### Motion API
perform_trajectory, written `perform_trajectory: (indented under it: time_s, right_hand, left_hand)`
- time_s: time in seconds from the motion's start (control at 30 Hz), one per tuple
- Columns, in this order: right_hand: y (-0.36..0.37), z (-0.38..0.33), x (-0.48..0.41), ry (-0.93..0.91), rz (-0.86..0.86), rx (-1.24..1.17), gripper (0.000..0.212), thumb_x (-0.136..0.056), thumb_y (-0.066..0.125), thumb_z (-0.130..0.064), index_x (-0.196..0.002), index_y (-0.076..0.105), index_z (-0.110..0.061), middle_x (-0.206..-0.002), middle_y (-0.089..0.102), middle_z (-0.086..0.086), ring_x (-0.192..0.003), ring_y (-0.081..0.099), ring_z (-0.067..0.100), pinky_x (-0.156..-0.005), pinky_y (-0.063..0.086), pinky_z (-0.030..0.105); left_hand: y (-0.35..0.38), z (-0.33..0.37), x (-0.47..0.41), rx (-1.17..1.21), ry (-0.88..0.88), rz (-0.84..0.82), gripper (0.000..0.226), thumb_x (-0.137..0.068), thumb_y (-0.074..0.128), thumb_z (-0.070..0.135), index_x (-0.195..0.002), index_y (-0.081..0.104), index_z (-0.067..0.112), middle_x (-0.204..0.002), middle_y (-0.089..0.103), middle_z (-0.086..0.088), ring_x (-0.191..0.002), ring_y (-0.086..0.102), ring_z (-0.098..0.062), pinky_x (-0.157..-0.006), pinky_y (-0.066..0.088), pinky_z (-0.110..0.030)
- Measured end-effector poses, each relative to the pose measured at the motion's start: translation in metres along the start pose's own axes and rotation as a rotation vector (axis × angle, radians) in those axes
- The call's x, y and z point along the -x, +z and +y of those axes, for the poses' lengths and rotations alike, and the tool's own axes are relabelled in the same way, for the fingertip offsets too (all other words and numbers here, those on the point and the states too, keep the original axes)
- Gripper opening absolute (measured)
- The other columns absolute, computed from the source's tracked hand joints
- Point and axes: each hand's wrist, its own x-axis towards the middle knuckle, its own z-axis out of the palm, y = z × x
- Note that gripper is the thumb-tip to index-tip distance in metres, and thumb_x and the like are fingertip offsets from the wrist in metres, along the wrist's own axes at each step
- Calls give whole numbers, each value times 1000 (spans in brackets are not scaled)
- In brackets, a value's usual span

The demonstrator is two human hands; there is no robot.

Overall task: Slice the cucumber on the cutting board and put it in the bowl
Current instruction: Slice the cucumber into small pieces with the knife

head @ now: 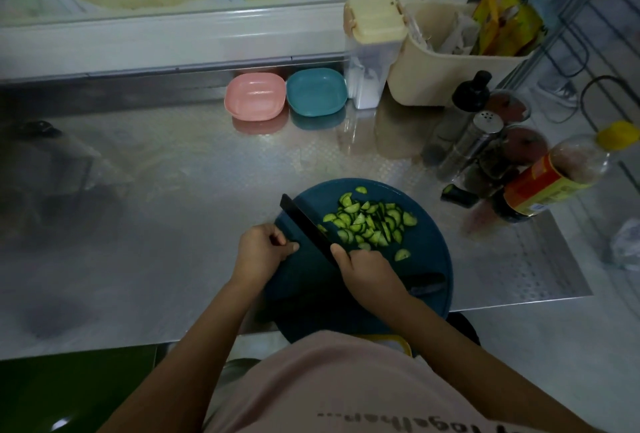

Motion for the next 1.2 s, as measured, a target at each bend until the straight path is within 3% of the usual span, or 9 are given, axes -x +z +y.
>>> perform_trajectory:
  time_s: [0.13,0.37,0.43,0.53,0.63,0.73,0.8,0.87,1.2]
  right_hand:
    - [-13,15,-2,18,57,-109,59,-100,30,-45,-55,40,-9,-57,45,7,-64,52,28,-58,33,33]
    - [-57,27,8,74,83,-141,59,-94,35,-56,-57,45,-10,-57,49,5,-53,49,17,-55,36,32]
    - [-76,31,14,58,144,-7,60,-89,31,-63,-65,51,-12,-60,53,3,-55,51,14,-53,39,30]
    - [-101,33,25,17,189,330,53,-90,32,-63,-77,50,-16,-63,50,-2,-59,50,14,-55,39,29]
    - [-117,32,31,-65,247,679,46,-91,28,-64,-84,43,-20,-72,54,0,-65,55,17,-51,37,28]
    - [-120,31,29,-130,232,837,45,-93,29,-61,-93,48,-19,-87,62,1,-75,63,19,-56,40,28]
    - [-117,31,25,-150,211,868,44,-94,32,-57,-102,52,-18,-94,62,1,-81,63,20,-59,40,29]
    - [-113,31,22,-175,215,859,41,-95,36,-53,-112,51,-18,-101,62,1,-88,63,20,-61,39,29]
    - [-110,39,27,-177,294,779,31,-95,44,-46,-105,54,-18,-100,61,0,-90,63,20,-63,39,29]
  left_hand:
    - [13,12,3,15,24,4,32,-74,76,3,-59,49,13,-56,60,-5,-53,56,-17,-58,49,-30]
    - [33,48,-4,-32,159,-148,22,-85,61,-3,-72,53,13,-64,63,-7,-58,61,-22,-61,54,-35]
    - [25,65,2,-150,177,-172,7,-89,58,6,-83,59,9,-65,65,-7,-54,61,-22,-60,56,-37]
    - [4,91,23,-424,403,54,15,-91,58,22,-85,68,12,-64,68,-6,-57,64,-21,-60,54,-35]
    - [-7,113,42,-344,729,203,18,-86,65,22,-103,70,18,-85,71,-2,-75,65,-15,-69,50,-26]
    - [10,115,38,-555,846,-195,76,-83,68,31,-146,26,30,-150,32,-3,-138,25,-20,-111,22,-32]
    - [28,108,32,-776,899,-356,96,-81,67,44,-145,-4,40,-156,-13,1,-142,-16,-22,-114,-6,-40]
    - [46,98,29,-849,934,-407,103,-77,66,53,-140,-15,42,-150,-31,-2,-136,-31,-27,-110,-16,-46]
    - [54,71,-7,-906,948,-303,91,-78,57,64,-141,-8,48,-151,-31,-2,-132,-39,-27,-104,-28,-38]
